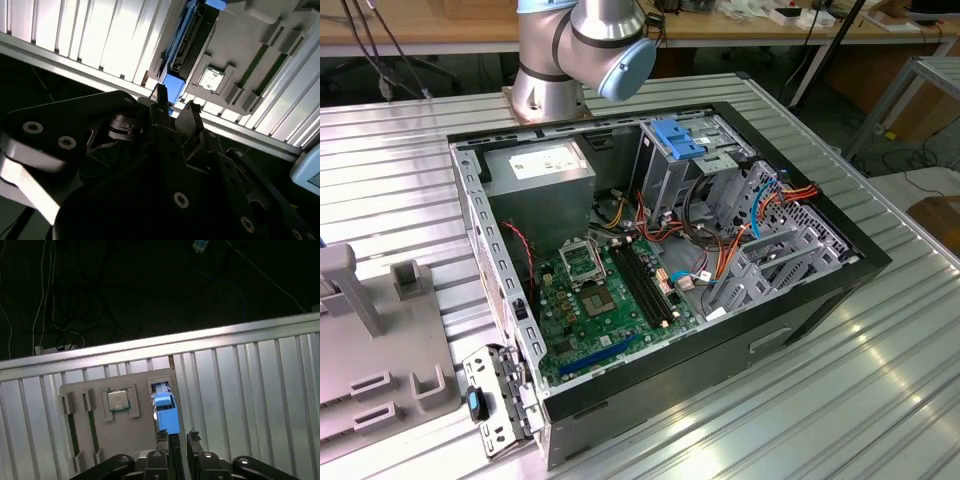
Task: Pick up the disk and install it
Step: 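Pick up the disk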
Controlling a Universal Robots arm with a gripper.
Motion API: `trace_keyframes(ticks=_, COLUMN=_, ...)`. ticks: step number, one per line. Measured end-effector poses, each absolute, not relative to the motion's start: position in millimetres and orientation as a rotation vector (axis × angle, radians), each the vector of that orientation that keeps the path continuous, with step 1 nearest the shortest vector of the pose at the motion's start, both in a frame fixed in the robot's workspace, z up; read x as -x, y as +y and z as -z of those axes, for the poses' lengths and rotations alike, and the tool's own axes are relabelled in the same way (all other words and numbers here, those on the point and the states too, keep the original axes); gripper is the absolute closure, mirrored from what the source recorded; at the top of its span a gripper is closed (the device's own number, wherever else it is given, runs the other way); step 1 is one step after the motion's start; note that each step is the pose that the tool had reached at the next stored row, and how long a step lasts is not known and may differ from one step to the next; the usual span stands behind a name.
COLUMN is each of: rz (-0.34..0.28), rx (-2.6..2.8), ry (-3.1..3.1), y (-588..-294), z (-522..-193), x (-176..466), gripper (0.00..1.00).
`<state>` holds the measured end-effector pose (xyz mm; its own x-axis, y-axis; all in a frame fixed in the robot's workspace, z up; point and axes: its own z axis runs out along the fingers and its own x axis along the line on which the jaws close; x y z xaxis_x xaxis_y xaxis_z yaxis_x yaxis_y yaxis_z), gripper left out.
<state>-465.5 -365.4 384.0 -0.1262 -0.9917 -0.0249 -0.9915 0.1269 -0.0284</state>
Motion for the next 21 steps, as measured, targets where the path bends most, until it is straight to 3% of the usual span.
trace_keyframes(ticks=1, rz=0.008, rx=2.090, ry=2.296, y=-365.4, z=-383.7, x=465.5, gripper=0.65)
trace_keyframes(ticks=4, rz=0.012, rx=2.209, ry=2.187, y=-365.5, z=-382.8, x=465.5, gripper=0.64)
trace_keyframes(ticks=6, rz=0.015, rx=2.250, ry=2.149, y=-365.4, z=-382.8, x=465.5, gripper=0.49)
trace_keyframes(ticks=12, rz=0.020, rx=2.284, ry=2.118, y=-365.2, z=-375.4, x=465.6, gripper=0.48)
trace_keyframes(ticks=14, rz=0.020, rx=2.259, ry=2.144, y=-365.1, z=-367.2, x=465.6, gripper=0.33)
trace_keyframes(ticks=21, rz=0.021, rx=2.212, ry=2.194, y=-365.2, z=-347.4, x=465.7, gripper=0.33)
